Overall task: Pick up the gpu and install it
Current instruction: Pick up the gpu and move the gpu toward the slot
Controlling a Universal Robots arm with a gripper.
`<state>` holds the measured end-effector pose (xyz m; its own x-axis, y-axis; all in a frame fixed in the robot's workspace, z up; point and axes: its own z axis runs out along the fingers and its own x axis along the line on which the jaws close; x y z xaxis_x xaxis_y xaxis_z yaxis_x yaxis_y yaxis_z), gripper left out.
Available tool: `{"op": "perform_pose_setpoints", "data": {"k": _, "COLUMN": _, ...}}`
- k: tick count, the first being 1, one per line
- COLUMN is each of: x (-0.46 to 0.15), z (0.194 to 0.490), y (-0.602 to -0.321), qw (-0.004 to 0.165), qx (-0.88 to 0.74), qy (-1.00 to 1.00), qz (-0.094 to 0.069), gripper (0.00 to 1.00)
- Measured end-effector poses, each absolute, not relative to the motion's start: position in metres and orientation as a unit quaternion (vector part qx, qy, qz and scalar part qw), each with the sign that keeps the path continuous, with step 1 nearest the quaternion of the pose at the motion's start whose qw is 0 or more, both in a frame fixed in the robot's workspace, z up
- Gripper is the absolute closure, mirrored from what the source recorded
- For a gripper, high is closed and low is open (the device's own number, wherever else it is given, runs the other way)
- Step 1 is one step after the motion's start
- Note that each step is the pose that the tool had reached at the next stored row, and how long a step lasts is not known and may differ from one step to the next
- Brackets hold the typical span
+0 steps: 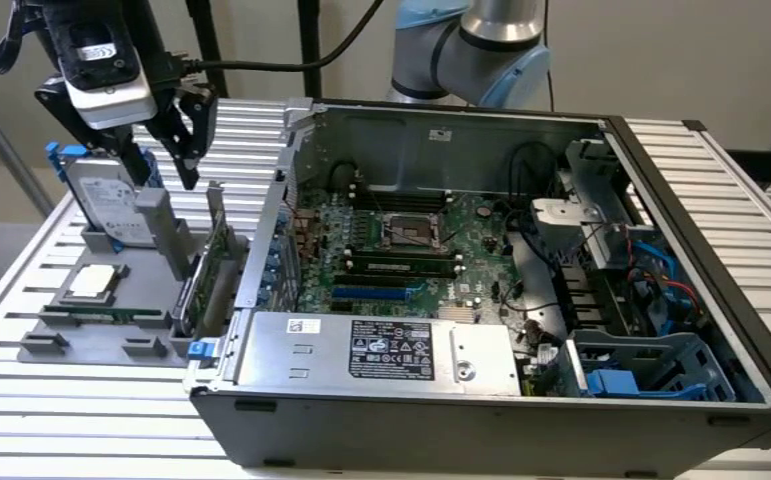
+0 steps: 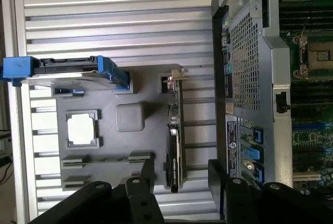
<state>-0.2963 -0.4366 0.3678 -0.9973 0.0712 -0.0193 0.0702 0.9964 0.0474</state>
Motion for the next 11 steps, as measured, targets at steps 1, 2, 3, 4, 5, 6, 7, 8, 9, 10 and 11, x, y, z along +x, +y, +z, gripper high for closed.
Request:
{"op": "perform_pose_setpoints", "data": {"k": 1, "x": -0.296, "z": 0.366, "y": -0.437, "qw": 0.010, "qx": 0.035, "qy": 0.999, "qz": 0.023, "gripper": 0.00}}
{"op": "perform_pose_setpoints", "data": {"k": 2, "x": -0.296, "z": 0.364, "y": -0.437, "qw": 0.010, "qx": 0.035, "qy": 0.999, "qz": 0.023, "gripper": 0.00}}
{"op": "perform_pose_setpoints", "data": {"k": 3, "x": -0.296, "z": 0.362, "y": -0.438, "qw": 0.010, "qx": 0.035, "qy": 0.999, "qz": 0.023, "gripper": 0.00}}
{"op": "perform_pose_setpoints", "data": {"k": 4, "x": -0.296, "z": 0.361, "y": -0.438, "qw": 0.010, "qx": 0.035, "qy": 0.999, "qz": 0.023, "gripper": 0.00}}
{"op": "perform_pose_setpoints", "data": {"k": 5, "x": -0.296, "z": 0.359, "y": -0.438, "qw": 0.010, "qx": 0.035, "qy": 0.999, "qz": 0.023, "gripper": 0.00}}
{"op": "perform_pose_setpoints", "data": {"k": 6, "x": -0.296, "z": 0.357, "y": -0.439, "qw": 0.011, "qx": 0.035, "qy": 0.999, "qz": 0.023, "gripper": 0.00}}
{"op": "perform_pose_setpoints", "data": {"k": 7, "x": -0.296, "z": 0.355, "y": -0.439, "qw": 0.011, "qx": 0.035, "qy": 0.999, "qz": 0.023, "gripper": 0.00}}
{"op": "perform_pose_setpoints", "data": {"k": 8, "x": -0.296, "z": 0.353, "y": -0.439, "qw": 0.010, "qx": 0.035, "qy": 0.999, "qz": 0.023, "gripper": 0.00}}
{"op": "perform_pose_setpoints", "data": {"k": 9, "x": -0.296, "z": 0.352, "y": -0.440, "qw": 0.010, "qx": 0.035, "qy": 0.999, "qz": 0.023, "gripper": 0.00}}
{"op": "perform_pose_setpoints", "data": {"k": 10, "x": -0.296, "z": 0.350, "y": -0.440, "qw": 0.010, "qx": 0.035, "qy": 0.999, "qz": 0.023, "gripper": 0.00}}
{"op": "perform_pose_setpoints", "data": {"k": 11, "x": -0.296, "z": 0.348, "y": -0.440, "qw": 0.010, "qx": 0.035, "qy": 0.999, "qz": 0.023, "gripper": 0.00}}
